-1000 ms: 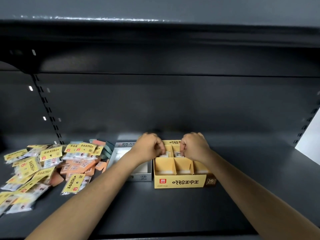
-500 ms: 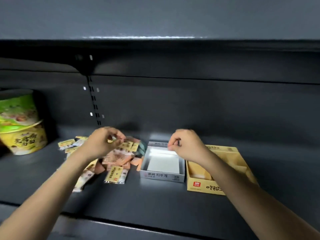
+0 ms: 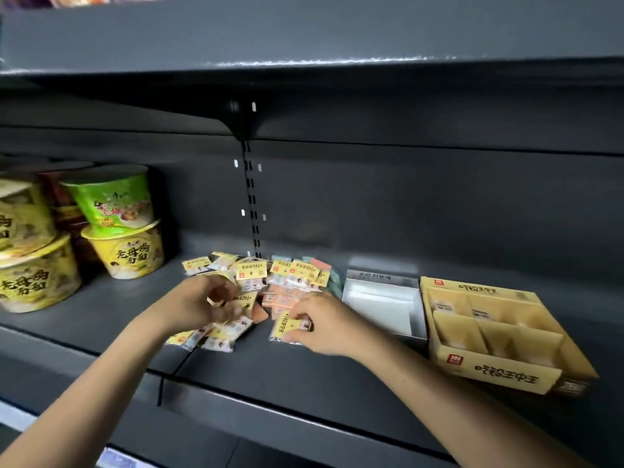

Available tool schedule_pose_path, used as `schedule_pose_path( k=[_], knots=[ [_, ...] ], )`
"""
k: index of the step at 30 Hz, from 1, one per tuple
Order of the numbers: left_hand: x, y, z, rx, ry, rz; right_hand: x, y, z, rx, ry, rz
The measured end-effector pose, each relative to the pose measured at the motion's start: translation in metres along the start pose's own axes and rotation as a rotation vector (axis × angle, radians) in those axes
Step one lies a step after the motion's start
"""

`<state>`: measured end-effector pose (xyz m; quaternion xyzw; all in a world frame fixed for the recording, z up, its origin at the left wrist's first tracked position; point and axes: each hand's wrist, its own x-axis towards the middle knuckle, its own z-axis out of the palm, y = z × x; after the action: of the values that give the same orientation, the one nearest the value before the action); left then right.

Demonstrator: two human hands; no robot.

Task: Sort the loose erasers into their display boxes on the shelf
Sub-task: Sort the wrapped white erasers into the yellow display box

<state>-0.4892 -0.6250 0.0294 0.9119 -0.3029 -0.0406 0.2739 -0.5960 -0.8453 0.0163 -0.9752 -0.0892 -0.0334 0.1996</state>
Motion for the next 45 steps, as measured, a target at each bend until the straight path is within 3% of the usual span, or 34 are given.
schedule_pose_path(
  k=[9, 20, 29, 33, 37, 45],
  knots=[
    [-0.005, 0.007, 0.011, 0.167, -0.130, -0.090, 0.006, -0.003, 0.019, -0.242, -0.017, 0.045],
    [-0.011, 0.014, 0.022, 0.586, 0.036, 0.060, 0.009, -0.006, 0.023, -0.275, 0.066, 0.050],
    [-0.023, 0.023, -0.013, 0.008, 0.212, 0.086, -0.005, 0.001, 0.001, -0.040, 0.221, 0.054],
    [-0.009, 0.045, -0.017, -0.281, 0.273, 0.077, -0.022, 0.012, -0.032, 0.280, 0.400, 0.171],
    [0.016, 0.084, 0.005, -0.664, 0.212, -0.004, -0.045, 0.042, -0.069, 0.494, 0.556, 0.320],
    [0.055, 0.182, 0.076, -0.933, 0.017, -0.054, -0.114, 0.112, -0.115, 0.630, 0.772, 0.617]
  ],
)
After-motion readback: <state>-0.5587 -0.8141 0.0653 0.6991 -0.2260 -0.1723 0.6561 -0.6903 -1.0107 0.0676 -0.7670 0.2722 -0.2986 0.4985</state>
